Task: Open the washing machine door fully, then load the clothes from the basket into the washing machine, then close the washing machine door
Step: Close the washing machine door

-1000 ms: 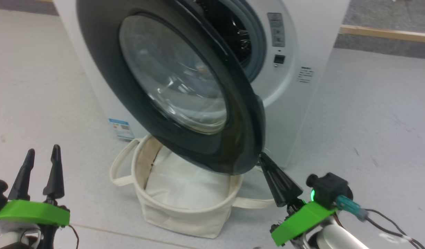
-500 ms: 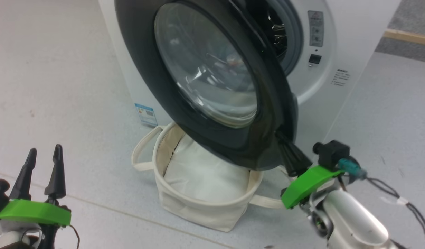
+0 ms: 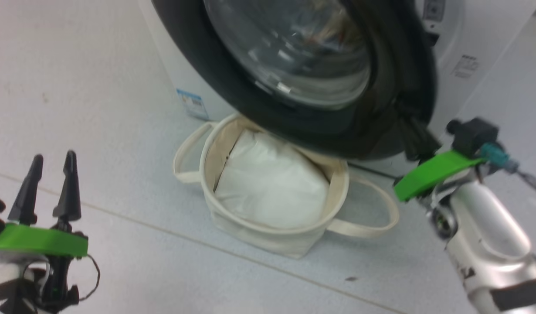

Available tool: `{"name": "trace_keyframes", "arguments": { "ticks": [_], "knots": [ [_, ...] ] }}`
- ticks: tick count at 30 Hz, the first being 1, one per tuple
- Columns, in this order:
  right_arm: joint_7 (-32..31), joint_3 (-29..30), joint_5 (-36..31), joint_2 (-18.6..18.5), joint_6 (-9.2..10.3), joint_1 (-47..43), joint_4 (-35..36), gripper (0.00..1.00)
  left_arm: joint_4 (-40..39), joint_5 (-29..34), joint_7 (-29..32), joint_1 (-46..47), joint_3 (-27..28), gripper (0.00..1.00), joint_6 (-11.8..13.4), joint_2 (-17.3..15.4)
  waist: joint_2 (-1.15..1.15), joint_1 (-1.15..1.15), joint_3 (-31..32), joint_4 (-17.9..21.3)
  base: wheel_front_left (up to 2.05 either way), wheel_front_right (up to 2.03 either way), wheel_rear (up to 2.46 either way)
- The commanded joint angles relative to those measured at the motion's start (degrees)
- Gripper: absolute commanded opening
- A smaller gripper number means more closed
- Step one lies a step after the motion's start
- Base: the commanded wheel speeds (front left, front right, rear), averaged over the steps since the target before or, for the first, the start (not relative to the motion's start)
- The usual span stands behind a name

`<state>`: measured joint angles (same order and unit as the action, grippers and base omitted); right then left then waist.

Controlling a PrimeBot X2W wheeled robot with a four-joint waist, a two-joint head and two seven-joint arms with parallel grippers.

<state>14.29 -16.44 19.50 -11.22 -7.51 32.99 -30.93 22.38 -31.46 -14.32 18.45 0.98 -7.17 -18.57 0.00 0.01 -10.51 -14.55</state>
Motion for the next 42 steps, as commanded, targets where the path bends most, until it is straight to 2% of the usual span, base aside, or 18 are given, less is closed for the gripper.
{"name": "trace_keyframes", "arguments": {
  "ticks": [1, 7, 19, 24, 27, 28, 29, 30, 37, 42],
  "knots": [
    [0.7, 0.0, -0.5, -0.2, 0.02, 2.5, 1.4, 0.00, -1.9, -0.2, -0.7, 2.6, 2.1, 1.00, -0.3, -2.8, 0.00, -0.01, -2.3, -0.7, 0.00, 0.00, 0.00],
    [0.7, 2.9, -1.6, -1.7, 0.02, 7.7, 1.0, 0.00, -2.3, -0.7, -0.7, 4.9, 0.9, 1.00, -0.3, -2.5, 0.00, -0.01, -5.8, -1.7, 0.00, 0.00, 0.00],
    [0.7, 8.1, -1.7, -4.5, 0.02, 15.9, -3.9, 0.00, -2.1, -1.3, -0.7, 6.4, -0.7, 1.00, -0.3, -2.4, 0.00, -0.01, -7.4, -3.2, 0.00, 0.00, 0.00],
    [0.7, 10.2, -2.1, -4.4, 0.02, 17.4, -5.0, 0.00, -1.8, -1.2, -0.7, 7.3, -1.4, 1.00, -0.3, -2.7, 0.00, -0.01, -6.9, -3.2, 0.00, 0.00, 0.00],
    [0.7, 10.7, -2.2, -3.2, 0.02, 15.8, -4.0, 0.00, -1.7, -1.3, -0.7, 7.2, -1.2, 1.00, -0.3, -2.9, 0.00, -0.01, -5.7, -2.5, 0.00, 0.00, 0.00],
    [0.7, 10.5, -1.8, -2.6, 0.02, 14.8, -3.7, 0.13, -1.5, -1.3, -0.7, 7.0, -1.1, 1.00, -0.3, -3.0, 0.00, -0.01, -5.1, -2.1, 0.00, 0.00, 0.00],
    [0.7, 10.4, -1.3, -2.0, 0.02, 13.7, -3.4, 0.83, -1.5, -1.3, -0.7, 6.8, -0.9, 1.00, -0.3, -3.1, 0.00, -0.01, -4.6, -1.6, 0.00, 0.00, 0.00],
    [0.7, 10.1, -0.6, -1.4, 0.02, 12.6, -3.0, 1.00, -1.4, -1.3, -0.7, 6.5, -0.7, 1.00, -0.3, -3.1, 0.00, -0.01, -4.0, -1.1, 0.00, 0.00, 0.00],
    [0.7, 7.8, 2.0, 0.4, 0.02, 5.1, 2.2, 1.00, -1.3, -1.4, -0.7, 4.6, 0.3, 1.00, -0.3, -3.2, 0.00, -0.01, -0.2, 3.3, 0.00, 0.00, 0.00],
    [0.7, 7.2, 3.1, 0.1, 0.02, 0.5, 6.1, 1.00, -0.9, -3.6, -0.7, 2.8, -0.4, 1.00, -0.3, -3.1, 0.00, -0.01, 2.6, 5.9, 0.00, 0.00, 0.00]
  ]
}}
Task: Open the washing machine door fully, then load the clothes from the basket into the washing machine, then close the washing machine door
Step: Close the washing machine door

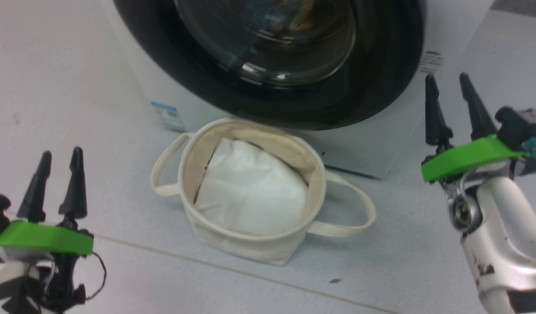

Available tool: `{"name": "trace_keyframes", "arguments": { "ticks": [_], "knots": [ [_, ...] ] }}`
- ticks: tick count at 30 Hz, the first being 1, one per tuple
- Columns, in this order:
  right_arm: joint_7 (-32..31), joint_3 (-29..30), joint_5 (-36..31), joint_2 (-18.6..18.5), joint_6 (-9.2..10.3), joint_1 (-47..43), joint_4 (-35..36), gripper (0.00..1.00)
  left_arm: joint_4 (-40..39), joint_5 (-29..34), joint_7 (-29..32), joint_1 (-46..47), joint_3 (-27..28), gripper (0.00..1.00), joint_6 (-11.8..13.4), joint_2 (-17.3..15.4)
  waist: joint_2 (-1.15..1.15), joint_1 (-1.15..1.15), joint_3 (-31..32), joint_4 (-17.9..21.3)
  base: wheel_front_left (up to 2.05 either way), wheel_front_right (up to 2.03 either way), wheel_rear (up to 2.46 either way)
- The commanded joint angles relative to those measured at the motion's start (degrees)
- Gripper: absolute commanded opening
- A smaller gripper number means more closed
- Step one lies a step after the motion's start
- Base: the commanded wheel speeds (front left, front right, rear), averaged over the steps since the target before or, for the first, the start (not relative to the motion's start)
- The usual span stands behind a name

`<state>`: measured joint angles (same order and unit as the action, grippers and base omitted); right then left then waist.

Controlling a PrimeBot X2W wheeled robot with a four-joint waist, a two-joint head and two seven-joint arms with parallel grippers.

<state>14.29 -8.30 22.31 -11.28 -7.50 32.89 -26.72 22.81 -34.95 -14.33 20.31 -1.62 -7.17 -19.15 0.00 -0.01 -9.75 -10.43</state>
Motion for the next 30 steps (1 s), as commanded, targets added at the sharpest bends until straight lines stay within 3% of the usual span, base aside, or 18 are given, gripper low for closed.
{"name": "trace_keyframes", "arguments": {
  "ticks": [1, 7, 15, 30],
  "knots": [
    [0.7, -1.3, 0.4, 0.1, 0.01, -0.7, 2.7, 1.00, -1.5, -1.0, -0.7, 0.4, 1.7, 1.00, -0.3, -2.7, 0.00, 0.01, 2.5, 2.5, 0.00, 0.00, 0.00],
    [0.7, -3.5, 0.7, 0.2, 0.01, -8.0, 5.7, 1.00, -2.8, -6.3, -0.7, -3.2, -0.2, 1.00, -0.3, -4.3, 0.00, 0.01, 6.1, 6.4, 0.00, 0.00, 0.00],
    [0.7, -2.5, 1.2, 0.7, 0.01, -14.4, 6.5, 1.00, -3.7, -6.9, -0.7, -6.1, -0.9, 1.00, -0.3, -4.5, 0.00, 0.01, 9.2, 10.3, 0.00, 0.00, 0.00],
    [0.7, -2.5, 0.3, 2.3, 0.01, -17.4, 7.8, 1.00, -3.0, -6.0, -0.7, -6.6, -1.7, 1.00, -0.3, -4.1, 0.00, 0.01, 9.9, 11.7, 0.00, 0.00, 0.00]
  ]
}}
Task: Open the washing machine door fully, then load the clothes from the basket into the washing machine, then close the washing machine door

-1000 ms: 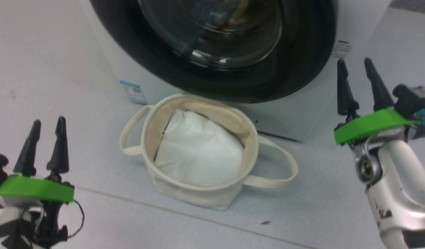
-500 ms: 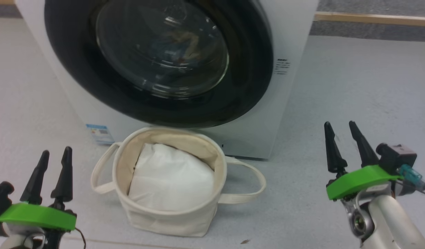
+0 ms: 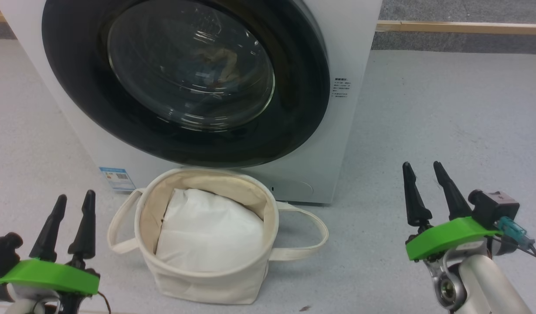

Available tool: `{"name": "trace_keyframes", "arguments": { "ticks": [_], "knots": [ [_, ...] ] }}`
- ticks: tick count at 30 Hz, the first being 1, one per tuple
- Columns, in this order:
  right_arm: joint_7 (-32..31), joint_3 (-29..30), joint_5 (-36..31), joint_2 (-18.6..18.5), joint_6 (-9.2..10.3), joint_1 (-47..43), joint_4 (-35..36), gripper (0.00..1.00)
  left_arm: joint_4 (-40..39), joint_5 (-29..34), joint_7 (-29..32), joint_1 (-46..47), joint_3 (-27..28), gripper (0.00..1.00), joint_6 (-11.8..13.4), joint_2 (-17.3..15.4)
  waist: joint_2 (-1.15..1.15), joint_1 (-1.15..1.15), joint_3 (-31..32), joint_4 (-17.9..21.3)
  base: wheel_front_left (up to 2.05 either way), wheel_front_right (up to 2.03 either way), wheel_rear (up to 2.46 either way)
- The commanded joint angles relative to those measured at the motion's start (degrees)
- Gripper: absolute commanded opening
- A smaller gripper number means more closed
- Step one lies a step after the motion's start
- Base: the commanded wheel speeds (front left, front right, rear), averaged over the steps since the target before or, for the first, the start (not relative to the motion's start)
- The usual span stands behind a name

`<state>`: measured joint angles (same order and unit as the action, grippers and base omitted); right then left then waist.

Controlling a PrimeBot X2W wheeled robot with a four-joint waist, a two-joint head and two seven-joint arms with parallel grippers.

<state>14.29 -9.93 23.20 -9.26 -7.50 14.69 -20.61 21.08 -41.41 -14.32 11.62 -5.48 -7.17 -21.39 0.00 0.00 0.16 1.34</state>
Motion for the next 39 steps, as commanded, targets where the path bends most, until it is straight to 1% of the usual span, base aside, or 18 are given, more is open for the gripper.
{"name": "trace_keyframes", "arguments": {
  "ticks": [1, 39],
  "knots": [
    [0.7, -0.9, -0.6, 0.3, 0.01, 0.9, 1.7, 1.00, -1.2, 0.6, -0.7, 2.2, 2.0, 1.00, -0.3, -1.9, 0.00, 0.00, 0.0, -0.1, 0.00, 0.00, 0.00],
    [0.7, -1.8, -1.6, 1.2, 0.01, 0.8, 1.6, 1.00, -0.6, 0.6, -0.7, 2.8, 2.2, 1.00, -0.3, -1.6, 0.00, 0.00, -0.1, -0.2, 0.00, 0.00, 0.00]
  ]
}}
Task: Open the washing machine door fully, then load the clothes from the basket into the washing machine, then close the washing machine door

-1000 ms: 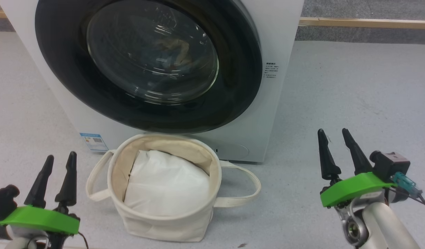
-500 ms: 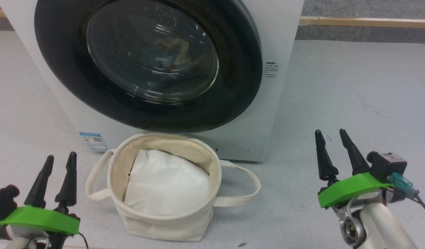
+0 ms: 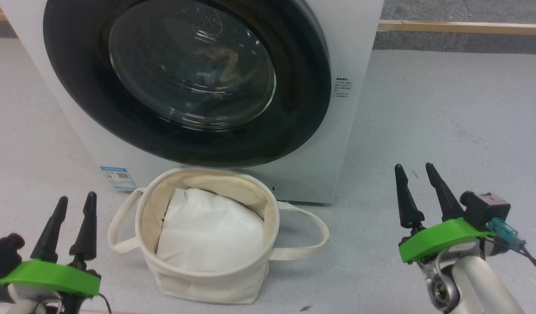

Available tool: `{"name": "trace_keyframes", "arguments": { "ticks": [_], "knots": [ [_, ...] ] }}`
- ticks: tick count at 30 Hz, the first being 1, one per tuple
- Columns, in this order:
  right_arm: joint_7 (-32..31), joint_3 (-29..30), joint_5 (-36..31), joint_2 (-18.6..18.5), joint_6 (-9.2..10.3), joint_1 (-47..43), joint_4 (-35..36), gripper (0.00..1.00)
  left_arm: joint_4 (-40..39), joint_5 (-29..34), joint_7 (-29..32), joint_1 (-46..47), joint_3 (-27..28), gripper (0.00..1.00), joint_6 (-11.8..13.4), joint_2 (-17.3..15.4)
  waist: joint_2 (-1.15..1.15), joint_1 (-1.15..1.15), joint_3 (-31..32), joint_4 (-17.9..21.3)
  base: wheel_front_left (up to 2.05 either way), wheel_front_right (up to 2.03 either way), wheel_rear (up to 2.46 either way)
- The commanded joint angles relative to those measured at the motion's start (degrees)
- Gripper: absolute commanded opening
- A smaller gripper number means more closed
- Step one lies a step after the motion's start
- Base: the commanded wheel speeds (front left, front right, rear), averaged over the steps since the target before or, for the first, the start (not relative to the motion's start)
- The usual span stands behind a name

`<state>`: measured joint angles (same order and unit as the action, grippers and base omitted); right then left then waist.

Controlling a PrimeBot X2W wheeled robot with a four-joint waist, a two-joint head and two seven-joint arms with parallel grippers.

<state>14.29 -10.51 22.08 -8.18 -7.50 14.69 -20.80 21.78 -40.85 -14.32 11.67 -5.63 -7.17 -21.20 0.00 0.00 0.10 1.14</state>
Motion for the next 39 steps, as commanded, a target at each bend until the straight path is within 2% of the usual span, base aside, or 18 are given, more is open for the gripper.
{"name": "trace_keyframes", "arguments": {
  "ticks": [1, 2, 3, 7, 12, 39],
  "knots": [
    [0.7, -1.2, -0.5, 0.1, 0.01, 0.8, 1.8, 1.00, -1.4, 0.0, -0.7, 2.8, 2.4, 1.00, -0.3, -1.7, 0.00, 0.00, 0.0, 0.1, 0.00, 0.00, 0.00],
    [0.7, -1.2, -0.5, 0.1, 0.01, 0.8, 1.8, 1.00, -1.3, -0.1, -0.7, 2.7, 2.2, 1.00, -0.3, -1.7, 0.00, 0.00, 0.0, 0.1, 0.00, 0.00, 0.00],
    [0.0, 0.0, -0.3, 0.0, 0.00, 0.0, 0.0, 0.00, 0.0, -0.1, 0.0, 0.0, -0.2, 0.00, 0.0, 0.0, 0.00, 0.00, 0.0, 0.1, 0.00, 0.00, 0.00],
    [-0.2, 0.0, 0.1, 0.4, 0.00, -1.2, -2.3, 0.00, 2.1, -0.5, 0.2, -1.2, -1.0, 0.00, 0.1, 1.8, 0.00, 0.00, 0.0, 0.1, 0.00, 0.00, 0.00],
    [-1.1, 0.7, 2.9, 0.6, 0.00, -1.5, -2.0, 0.00, 1.7, -2.5, 1.1, -1.4, -0.4, 0.00, 0.1, 2.4, 0.00, 0.05, 0.1, 0.1, 0.00, 0.00, 0.00],
    [-5.4, 4.3, 17.5, 1.6, 0.00, -2.8, -0.2, 0.00, -1.2, -13.1, 5.4, -2.3, 2.3, 0.00, 0.9, 5.9, 0.00, 0.00, 0.0, -0.2, 0.00, 0.00, 0.00]
  ]
}}
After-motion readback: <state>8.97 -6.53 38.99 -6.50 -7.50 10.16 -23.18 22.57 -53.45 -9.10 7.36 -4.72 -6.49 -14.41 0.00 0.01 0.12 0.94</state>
